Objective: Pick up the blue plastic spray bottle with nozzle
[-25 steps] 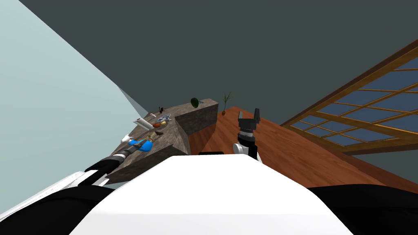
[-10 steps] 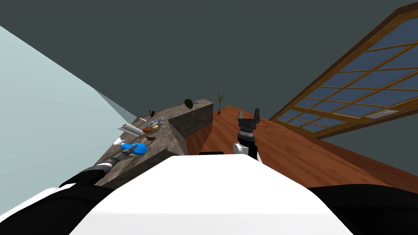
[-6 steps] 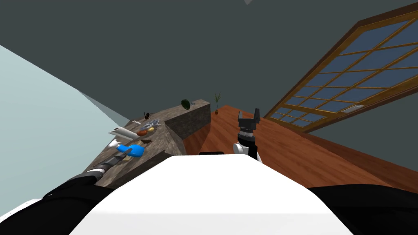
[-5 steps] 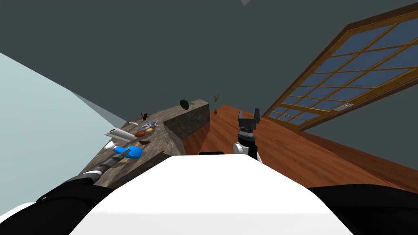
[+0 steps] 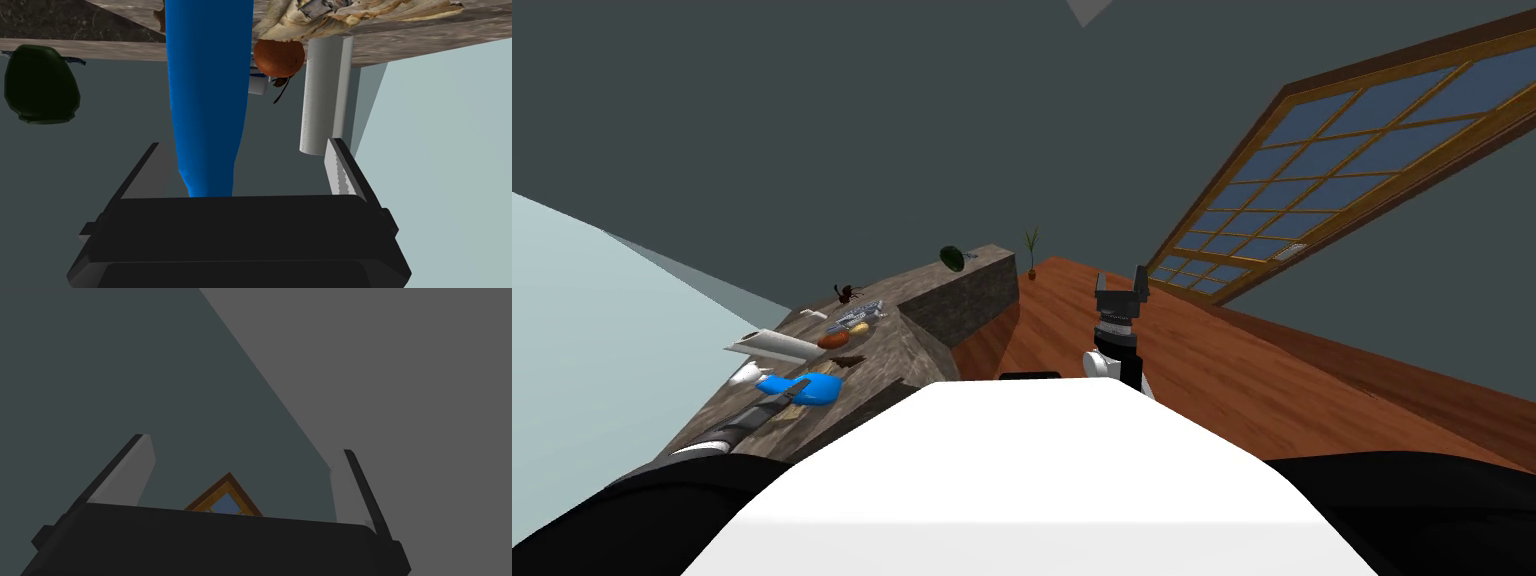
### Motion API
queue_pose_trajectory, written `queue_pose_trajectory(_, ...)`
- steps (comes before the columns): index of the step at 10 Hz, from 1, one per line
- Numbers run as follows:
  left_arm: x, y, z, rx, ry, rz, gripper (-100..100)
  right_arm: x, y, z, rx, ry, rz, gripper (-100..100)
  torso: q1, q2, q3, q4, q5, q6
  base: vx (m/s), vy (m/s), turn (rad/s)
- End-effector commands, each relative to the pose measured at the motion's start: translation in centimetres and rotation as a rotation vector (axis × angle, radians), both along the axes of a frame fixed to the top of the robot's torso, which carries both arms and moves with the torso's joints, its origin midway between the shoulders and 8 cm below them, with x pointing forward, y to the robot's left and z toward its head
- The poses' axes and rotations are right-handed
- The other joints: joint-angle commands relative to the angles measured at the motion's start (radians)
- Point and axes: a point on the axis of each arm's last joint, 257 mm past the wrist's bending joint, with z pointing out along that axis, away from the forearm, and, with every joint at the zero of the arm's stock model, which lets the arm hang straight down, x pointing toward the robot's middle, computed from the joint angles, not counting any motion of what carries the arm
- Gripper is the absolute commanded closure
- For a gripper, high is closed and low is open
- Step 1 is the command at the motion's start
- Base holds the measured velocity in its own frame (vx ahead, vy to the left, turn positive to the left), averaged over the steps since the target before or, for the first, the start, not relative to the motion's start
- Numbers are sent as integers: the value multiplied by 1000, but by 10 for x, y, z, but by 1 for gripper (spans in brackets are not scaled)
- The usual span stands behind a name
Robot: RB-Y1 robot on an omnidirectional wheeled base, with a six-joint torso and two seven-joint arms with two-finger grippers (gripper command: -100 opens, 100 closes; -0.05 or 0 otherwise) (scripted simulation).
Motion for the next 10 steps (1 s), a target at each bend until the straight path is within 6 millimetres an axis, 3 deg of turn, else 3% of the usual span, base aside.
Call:
queue_pose_trajectory(1, -16, 9, -1, 5, 6, 30, -100, 0, 0, 0, 0, 0, 0, 0, 0, 0, 0, 0, 0, 0, -39, -20, -124)
queue_pose_trajectory(2, -16, 9, -1, 5, 6, 30, -100, 0, 0, 0, 0, 0, 0, 0, 0, 0, 0, 0, 0, -1, -20, -9, 35)
queue_pose_trajectory(6, -79, 38, 6, 24, -2, 146, -100, 0, 0, 0, 0, 0, 0, 0, 0, 1, 1, 0, 0, -2, -48, -37, -272)
queue_pose_trajectory(9, -81, 39, 7, 25, 0, 147, -100, 0, 0, 0, 0, 0, 0, 0, 1, -1, 0, 0, 0, -2, -21, -17, -27)
queue_pose_trajectory(10, -81, 39, 6, 25, -1, 147, 100, 0, 0, 0, 0, 0, 0, 0, 2, -1, -1, 0, 0, -1, 0, -4, -20)
